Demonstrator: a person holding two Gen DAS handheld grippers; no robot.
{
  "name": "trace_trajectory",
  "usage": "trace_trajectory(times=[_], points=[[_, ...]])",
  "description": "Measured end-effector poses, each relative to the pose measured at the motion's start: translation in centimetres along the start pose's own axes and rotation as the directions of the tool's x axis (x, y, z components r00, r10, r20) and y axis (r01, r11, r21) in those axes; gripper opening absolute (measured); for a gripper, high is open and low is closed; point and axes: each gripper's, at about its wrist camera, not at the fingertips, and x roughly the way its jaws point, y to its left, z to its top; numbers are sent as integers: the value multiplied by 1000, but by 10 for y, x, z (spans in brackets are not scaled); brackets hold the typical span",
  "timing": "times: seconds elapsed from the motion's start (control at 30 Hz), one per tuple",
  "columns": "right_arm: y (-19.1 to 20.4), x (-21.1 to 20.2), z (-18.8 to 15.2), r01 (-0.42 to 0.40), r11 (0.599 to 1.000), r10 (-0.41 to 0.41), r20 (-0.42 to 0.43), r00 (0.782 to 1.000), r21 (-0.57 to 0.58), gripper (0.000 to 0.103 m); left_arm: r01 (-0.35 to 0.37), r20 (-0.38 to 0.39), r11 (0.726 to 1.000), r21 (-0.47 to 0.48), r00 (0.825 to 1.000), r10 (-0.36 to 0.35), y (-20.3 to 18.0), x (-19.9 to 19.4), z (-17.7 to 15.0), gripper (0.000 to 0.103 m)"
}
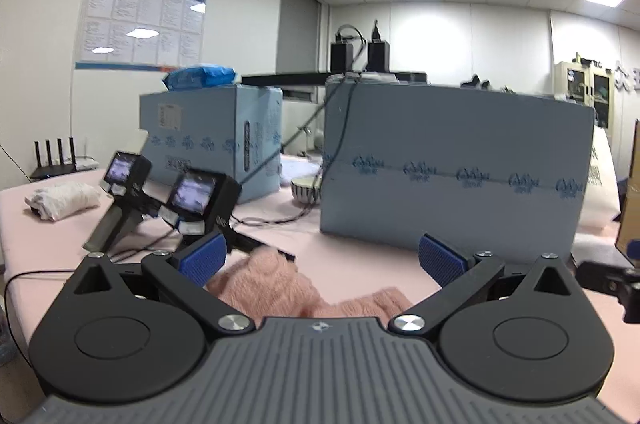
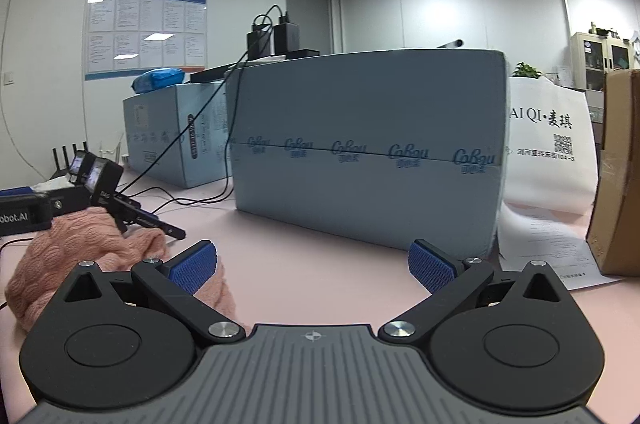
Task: Fold clothes
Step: 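Lower both open grippers over the pink knit sweater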
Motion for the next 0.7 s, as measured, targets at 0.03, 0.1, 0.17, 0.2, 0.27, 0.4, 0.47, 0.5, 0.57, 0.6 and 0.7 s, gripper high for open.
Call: trace_trajectory(times=[0.03,0.1,0.17,0.2,0.27,0.4,0.47,0.5,0.57,0.6,0.7], points=[[3,0,0,-6,1000,6,-2,1000,-6,103,-5,-6,1000,1,1000,5,1,0,-2,103],[8,1,0,-19,1000,19,-7,1000,-19,103,-17,-13,1000,0,1000,17,5,0,-5,103],[14,4,-1,-30,999,30,-11,1000,-34,103,-34,-20,999,-8,999,34,12,1,-7,103],[19,7,-1,-34,998,33,-11,999,-43,103,-43,-24,999,-11,999,43,15,1,-8,103],[25,10,0,-34,998,34,-6,999,-59,103,-62,-34,998,-19,998,62,21,2,-11,103],[36,15,1,-57,996,57,-9,998,-69,103,-124,-74,992,-28,990,121,37,11,-16,103],[40,19,1,-72,995,71,-13,997,-74,103,-149,-100,988,-29,984,146,44,15,-18,103],[43,20,1,-82,994,80,-17,997,-75,103,-160,-112,987,-30,981,156,47,17,-19,103],[49,29,1,-104,991,103,-26,994,-80,103,-181,-136,983,-32,975,175,53,21,-21,103],[52,32,1,-122,989,119,-32,992,-80,103,-186,-146,982,-32,973,179,56,22,-22,103],[57,38,-4,-161,984,157,-58,986,-75,102,-178,-171,984,-30,970,171,61,25,-28,103]])
